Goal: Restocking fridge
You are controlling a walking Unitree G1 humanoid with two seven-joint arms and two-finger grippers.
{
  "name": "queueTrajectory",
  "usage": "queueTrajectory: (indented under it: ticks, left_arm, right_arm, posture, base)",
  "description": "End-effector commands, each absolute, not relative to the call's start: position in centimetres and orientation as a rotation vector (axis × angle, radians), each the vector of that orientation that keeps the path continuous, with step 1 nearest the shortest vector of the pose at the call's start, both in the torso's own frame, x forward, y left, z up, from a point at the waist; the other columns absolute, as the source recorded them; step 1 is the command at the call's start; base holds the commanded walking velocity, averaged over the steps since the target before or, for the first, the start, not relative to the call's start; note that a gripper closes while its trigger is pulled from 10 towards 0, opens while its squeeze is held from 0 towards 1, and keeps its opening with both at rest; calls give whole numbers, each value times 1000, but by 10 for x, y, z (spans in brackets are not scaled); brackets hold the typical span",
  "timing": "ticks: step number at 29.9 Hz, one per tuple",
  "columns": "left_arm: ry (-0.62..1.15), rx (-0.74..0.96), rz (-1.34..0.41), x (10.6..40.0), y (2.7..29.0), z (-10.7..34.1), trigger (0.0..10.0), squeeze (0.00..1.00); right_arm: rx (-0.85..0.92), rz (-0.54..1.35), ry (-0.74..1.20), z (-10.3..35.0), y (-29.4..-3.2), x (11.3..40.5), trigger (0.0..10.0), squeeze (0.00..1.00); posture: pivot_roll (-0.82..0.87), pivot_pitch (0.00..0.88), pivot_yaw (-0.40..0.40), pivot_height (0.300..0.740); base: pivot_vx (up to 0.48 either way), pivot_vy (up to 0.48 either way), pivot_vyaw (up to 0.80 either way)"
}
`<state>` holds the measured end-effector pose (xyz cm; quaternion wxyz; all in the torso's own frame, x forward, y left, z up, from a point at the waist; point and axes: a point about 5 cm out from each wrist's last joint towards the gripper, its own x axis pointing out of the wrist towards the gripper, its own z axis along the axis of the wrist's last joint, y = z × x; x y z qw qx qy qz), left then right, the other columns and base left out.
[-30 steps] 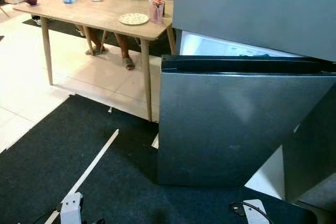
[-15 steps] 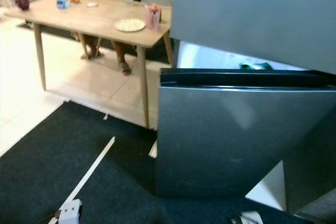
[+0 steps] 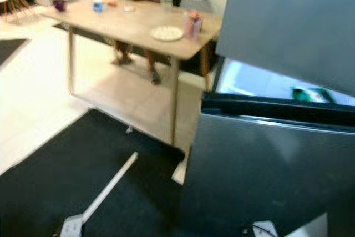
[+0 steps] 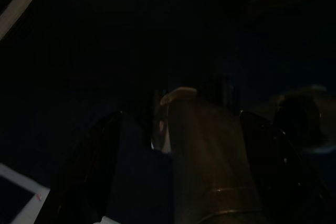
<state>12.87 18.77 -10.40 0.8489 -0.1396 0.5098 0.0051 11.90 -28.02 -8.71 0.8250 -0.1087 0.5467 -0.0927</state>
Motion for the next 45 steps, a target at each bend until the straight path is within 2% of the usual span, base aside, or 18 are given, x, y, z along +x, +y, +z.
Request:
queueTrajectory:
  ticks: [1,9,20,23,24,28,32,35,38,42,43,45]
  left_arm:
    - [1063,-283,-5,134,186,-102,10000,0]
    - [1064,-284,-5,133,186,-103,10000,0]
    - [1061,-306,17,134,185,-103,10000,0]
    - [1059,-308,17,134,185,-103,10000,0]
    - [1058,-311,18,134,185,-103,10000,0]
    - [1059,-313,19,134,185,-103,10000,0]
    - [1063,-316,19,133,185,-103,10000,0]
    - [1067,-319,20,131,185,-104,10000,0]
    - [1069,-322,18,130,184,-104,10000,0]
    - [1070,-326,18,130,184,-104,10000,0]
    - [1070,-326,17,130,183,-104,10000,0]
    - [1074,-321,14,129,183,-105,10000,0]
  right_arm:
    - [-198,-244,1127,-81,-288,128,10000,0]
    - [-183,-267,1087,-76,-292,139,10000,0]
    - [-81,-324,933,-63,-297,162,10000,0]
    - [-86,-334,871,-53,-300,179,10000,0]
    - [-101,-347,787,-38,-304,202,10000,0]
    - [-99,-359,696,-20,-308,225,10000,0]
    - [-97,-360,501,22,-311,272,10000,0]
    - [-82,-353,440,36,-311,285,10000,0]
    - [-92,-328,440,38,-308,289,10000,0]
    - [-119,-267,523,22,-300,279,10000,0]
    - [-118,-244,566,13,-297,272,10000,0]
    - [-130,-181,759,-26,-288,232,10000,0]
  posture:
    - [-28,0,2,740]
    - [-29,0,2,740]
    - [-29,0,3,740]
    - [-30,0,2,740]
    - [-30,0,2,740]
    - [-30,0,0,740]
    - [-30,0,-3,740]
    - [-30,0,-3,740]
    - [-31,0,-7,740]
    - [-31,0,-10,740]
    - [-31,0,-10,740]
    - [-31,0,-7,740]
  base:
    - [386,0,-775]
    - [387,0,-734]
    - [34,0,0]
    - [0,0,0]
    - [0,0,0]
    - [0,0,0]
    - [0,0,0]
    - [0,0,0]
    - [0,0,0]
    - [0,0,0]
    - [0,0,0]
    - [0,0,0]
